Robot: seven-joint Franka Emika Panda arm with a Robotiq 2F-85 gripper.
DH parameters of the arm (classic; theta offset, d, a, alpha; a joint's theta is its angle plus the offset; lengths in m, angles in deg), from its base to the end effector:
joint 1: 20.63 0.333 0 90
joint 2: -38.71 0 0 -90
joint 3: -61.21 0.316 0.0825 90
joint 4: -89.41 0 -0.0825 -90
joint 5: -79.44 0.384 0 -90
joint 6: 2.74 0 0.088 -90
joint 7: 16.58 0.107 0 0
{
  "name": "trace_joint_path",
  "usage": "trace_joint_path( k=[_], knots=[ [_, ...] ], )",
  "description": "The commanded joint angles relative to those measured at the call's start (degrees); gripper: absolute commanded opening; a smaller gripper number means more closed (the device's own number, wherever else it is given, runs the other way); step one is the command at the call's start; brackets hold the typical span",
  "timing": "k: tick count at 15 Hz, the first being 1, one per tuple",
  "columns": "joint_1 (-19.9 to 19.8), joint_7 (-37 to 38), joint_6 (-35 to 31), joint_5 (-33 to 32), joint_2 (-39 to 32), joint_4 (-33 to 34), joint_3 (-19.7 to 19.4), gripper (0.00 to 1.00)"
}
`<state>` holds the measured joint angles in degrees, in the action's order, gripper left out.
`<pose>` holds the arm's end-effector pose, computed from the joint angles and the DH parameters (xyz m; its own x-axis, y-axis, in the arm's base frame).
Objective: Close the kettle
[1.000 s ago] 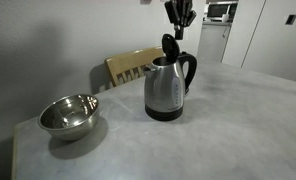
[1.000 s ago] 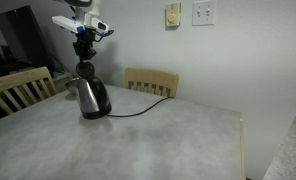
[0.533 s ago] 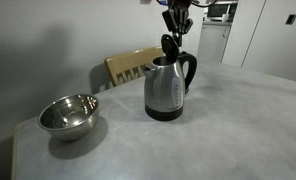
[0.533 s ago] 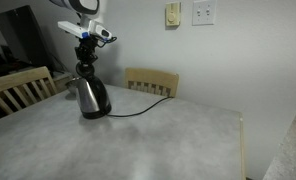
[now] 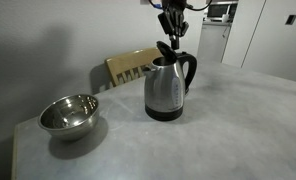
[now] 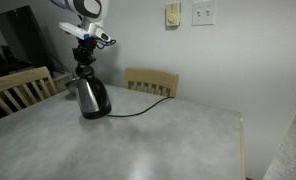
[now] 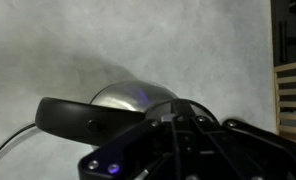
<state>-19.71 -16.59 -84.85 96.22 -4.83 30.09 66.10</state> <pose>0.7110 0.0872 0.3771 0.9295 0.1329 -0.3439 0.0098 -0.9413 -0.3374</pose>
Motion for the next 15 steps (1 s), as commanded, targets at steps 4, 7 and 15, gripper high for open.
trace_joint_path(
  k=[4,7,15],
  knots=[
    [-0.47,-0.21,5.52,0.34,-4.96,8.27,1.01,0.0],
    [-0.35,-0.26,6.41,0.46,-5.92,9.87,0.93,0.0],
    [-0.3,-0.16,7.8,0.47,-7.51,12.66,0.92,0.0]
  ],
)
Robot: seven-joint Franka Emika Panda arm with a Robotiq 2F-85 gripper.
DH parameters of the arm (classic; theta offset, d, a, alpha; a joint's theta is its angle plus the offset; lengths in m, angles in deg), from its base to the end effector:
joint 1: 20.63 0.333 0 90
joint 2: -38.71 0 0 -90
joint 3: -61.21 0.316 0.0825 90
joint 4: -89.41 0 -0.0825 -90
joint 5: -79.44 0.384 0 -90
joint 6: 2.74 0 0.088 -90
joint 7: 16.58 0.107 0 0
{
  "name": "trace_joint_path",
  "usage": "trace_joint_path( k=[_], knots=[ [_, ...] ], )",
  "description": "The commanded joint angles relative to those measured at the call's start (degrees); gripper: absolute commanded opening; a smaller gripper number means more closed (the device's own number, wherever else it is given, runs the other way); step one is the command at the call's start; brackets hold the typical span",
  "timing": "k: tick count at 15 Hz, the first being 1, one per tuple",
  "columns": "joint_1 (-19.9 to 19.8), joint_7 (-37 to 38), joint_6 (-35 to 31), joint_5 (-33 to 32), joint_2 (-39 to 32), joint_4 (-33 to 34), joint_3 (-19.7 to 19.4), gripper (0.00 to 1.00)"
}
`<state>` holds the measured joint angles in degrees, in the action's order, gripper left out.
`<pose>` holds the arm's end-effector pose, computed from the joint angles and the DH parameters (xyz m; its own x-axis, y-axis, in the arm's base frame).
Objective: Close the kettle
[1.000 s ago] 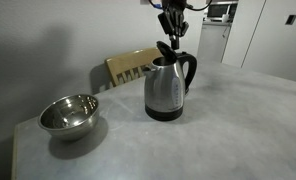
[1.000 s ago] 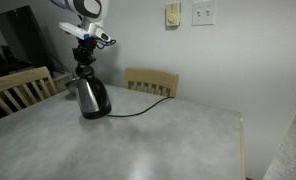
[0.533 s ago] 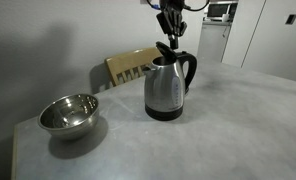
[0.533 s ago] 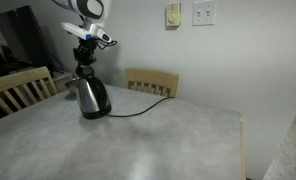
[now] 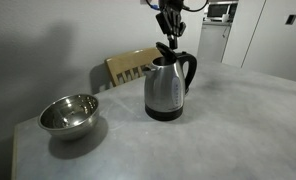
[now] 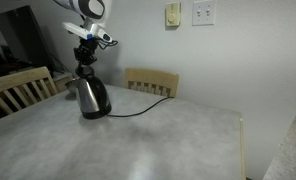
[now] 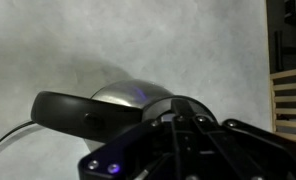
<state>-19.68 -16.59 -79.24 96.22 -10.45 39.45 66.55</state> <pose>0.7213 0.0893 0.3744 0.9154 0.1651 -0.3671 0.0277 -0.9356 -0.3519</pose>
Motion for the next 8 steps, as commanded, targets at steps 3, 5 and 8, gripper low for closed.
trace_joint_path(
  k=[3,5,8],
  knots=[
    [-0.3,-0.14,2.46,0.48,-2.27,3.99,0.47,0.0],
    [-0.27,-0.13,2.58,0.48,-2.68,4.59,0.47,0.0],
    [-0.25,-0.12,2.67,0.48,-2.77,4.8,0.47,0.0]
  ],
)
